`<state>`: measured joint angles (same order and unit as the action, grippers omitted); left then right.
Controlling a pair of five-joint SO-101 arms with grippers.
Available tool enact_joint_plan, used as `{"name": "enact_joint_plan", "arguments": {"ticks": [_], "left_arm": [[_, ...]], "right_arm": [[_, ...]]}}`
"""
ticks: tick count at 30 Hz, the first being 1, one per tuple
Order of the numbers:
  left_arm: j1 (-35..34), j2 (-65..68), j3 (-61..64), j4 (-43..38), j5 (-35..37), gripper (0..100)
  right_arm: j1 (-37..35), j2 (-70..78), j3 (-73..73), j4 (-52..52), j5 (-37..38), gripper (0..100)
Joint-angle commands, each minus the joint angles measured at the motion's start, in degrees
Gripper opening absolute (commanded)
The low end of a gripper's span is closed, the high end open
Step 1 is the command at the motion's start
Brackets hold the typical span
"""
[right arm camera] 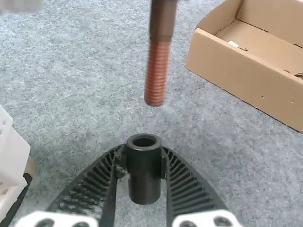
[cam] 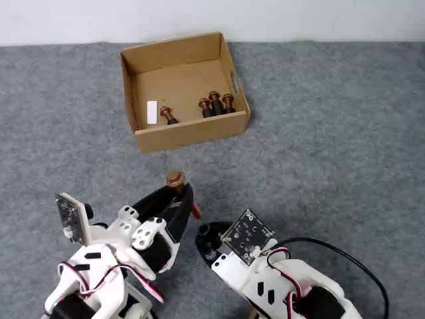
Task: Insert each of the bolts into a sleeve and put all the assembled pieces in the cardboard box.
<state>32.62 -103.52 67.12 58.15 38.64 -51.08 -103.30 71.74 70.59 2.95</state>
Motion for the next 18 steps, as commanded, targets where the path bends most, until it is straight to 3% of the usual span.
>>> {"name": "enact_joint_plan", "arguments": {"ticks": [1, 9, 18], "left_arm": [[0.4, -0.4, -1.5, -2.0, 0.3, 1], [6.2, -0.4, -1.0, -2.0, 0.2, 1], [1.4, -0.4, -0.9, -2.0, 0.0, 1]], "right_arm": [[-0.7, -0.3, -0.9, -1.5, 0.7, 0.9], [-0.5, -0.4, -1.0, -6.1, 0.9, 0.9], [-0.4, -0.4, -1.1, -6.1, 0.9, 0.9]]}}
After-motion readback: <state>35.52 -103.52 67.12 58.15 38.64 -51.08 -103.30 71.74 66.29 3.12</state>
